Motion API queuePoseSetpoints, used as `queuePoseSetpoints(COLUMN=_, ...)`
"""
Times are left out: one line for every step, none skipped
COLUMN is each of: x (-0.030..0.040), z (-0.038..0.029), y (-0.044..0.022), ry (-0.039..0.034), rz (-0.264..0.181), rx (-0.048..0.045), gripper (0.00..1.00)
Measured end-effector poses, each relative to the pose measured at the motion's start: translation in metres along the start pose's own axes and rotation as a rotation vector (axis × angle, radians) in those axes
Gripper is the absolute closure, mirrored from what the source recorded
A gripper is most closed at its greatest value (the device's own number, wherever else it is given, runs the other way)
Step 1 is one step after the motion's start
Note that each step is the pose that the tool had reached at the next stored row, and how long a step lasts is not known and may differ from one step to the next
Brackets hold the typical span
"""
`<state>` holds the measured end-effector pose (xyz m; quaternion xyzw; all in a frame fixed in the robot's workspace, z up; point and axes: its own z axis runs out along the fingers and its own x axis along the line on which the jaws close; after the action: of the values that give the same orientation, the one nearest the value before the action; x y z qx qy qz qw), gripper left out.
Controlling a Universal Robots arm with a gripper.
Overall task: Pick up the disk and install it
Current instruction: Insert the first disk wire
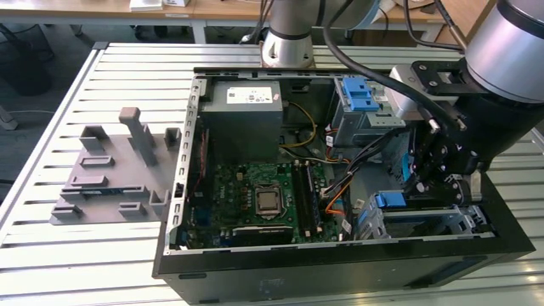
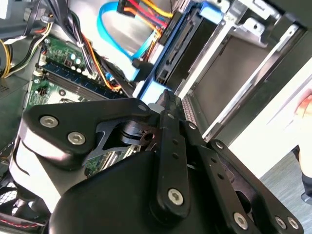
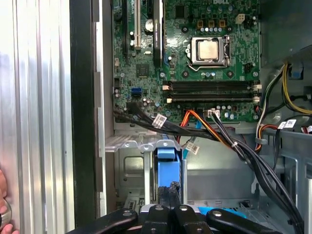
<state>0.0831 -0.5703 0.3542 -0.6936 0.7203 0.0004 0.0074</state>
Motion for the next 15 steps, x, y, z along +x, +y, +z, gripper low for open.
queuePoseSetpoints(x=-0.0001, z=0.0001, y=-0.0021, ry=-0.0001, rz=0.000, rx=0.0000, gripper=0.89)
queuePoseSetpoints(x=-0.0002, z=0.0001, y=-0.0042, ry=-0.0001, rz=0.000, rx=0.0000, gripper=0.89)
queuePoseSetpoints(x=-0.0002, z=0.0001, y=-0.0062, ry=0.0000, rz=0.000, rx=0.0000, gripper=0.89)
queuePoseSetpoints(x=-0.0003, z=0.0001, y=-0.0081, ry=0.0000, rz=0.000, rx=0.0000, gripper=0.89)
queuePoseSetpoints(x=-0.0004, z=0.0002, y=-0.0096, ry=0.0000, rz=0.000, rx=0.0000, gripper=0.89)
queuePoseSetpoints(x=-0.0004, z=0.0002, y=-0.0109, ry=0.0000, rz=0.000, rx=-0.0001, gripper=0.89)
queuePoseSetpoints(x=-0.0005, z=0.0002, y=-0.0122, ry=0.0000, rz=0.000, rx=-0.0001, gripper=0.89)
queuePoseSetpoints(x=-0.0005, z=0.0002, y=-0.0133, ry=0.0000, rz=0.000, rx=-0.0003, gripper=0.89)
queuePoseSetpoints(x=-0.0006, z=0.0002, y=-0.0143, ry=0.0000, rz=0.000, rx=-0.0003, gripper=0.89)
queuePoseSetpoints(x=-0.0006, z=0.0000, y=-0.0149, ry=0.0001, rz=0.000, rx=-0.0003, gripper=0.89)
queuePoseSetpoints(x=-0.0006, z=-0.0004, y=-0.0154, ry=0.0002, rz=0.000, rx=-0.0003, gripper=0.89)
queuePoseSetpoints(x=-0.0006, z=-0.0006, y=-0.0157, ry=-0.0001, rz=0.000, rx=-0.0003, gripper=0.89)
queuePoseSetpoints(x=-0.0006, z=-0.0006, y=-0.0157, ry=-0.0002, rz=0.000, rx=-0.0003, gripper=0.89)
queuePoseSetpoints(x=-0.0007, z=-0.0006, y=-0.0157, ry=-0.0003, rz=0.000, rx=-0.0003, gripper=0.89)
queuePoseSetpoints(x=-0.0006, z=-0.0006, y=-0.0157, ry=-0.0003, rz=0.000, rx=-0.0003, gripper=0.89)
